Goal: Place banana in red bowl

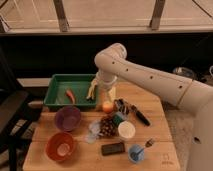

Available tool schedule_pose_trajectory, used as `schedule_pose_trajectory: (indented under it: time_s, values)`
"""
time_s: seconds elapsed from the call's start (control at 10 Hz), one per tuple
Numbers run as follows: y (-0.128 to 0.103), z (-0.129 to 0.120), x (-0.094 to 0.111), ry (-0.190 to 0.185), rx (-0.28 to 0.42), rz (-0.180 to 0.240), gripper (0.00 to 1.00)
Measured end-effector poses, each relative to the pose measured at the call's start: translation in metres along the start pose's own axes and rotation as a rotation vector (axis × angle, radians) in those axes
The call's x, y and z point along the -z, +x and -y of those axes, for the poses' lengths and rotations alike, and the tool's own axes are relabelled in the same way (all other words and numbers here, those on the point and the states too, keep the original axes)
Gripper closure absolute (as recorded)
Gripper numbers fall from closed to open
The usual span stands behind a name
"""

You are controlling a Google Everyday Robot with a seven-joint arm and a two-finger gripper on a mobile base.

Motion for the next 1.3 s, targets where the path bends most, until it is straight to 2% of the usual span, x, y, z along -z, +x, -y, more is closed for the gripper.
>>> schedule_pose_trajectory:
  time_s: [0.2,0.4,0.5,0.8,0.9,1.1,1.3]
  values:
    - [0.002,0.002,0.0,0.008,-0.007,-0.013,0.2]
    - [0.002,0.024,-0.004,0.029,0.004,-0.018,0.2]
    - [-0.001,0.046,-0.012,0.036,0.019,-0.013,0.2]
    - [-0.002,0.101,-0.043,0.045,0.038,0.019,0.2]
    - [0.001,0.112,-0.061,0.041,0.031,0.033,0.2]
    - [-0.006,0.129,-0.09,0.032,0.032,0.072,0.2]
    - [-0.012,0.14,-0.107,0.025,0.013,0.109,0.2]
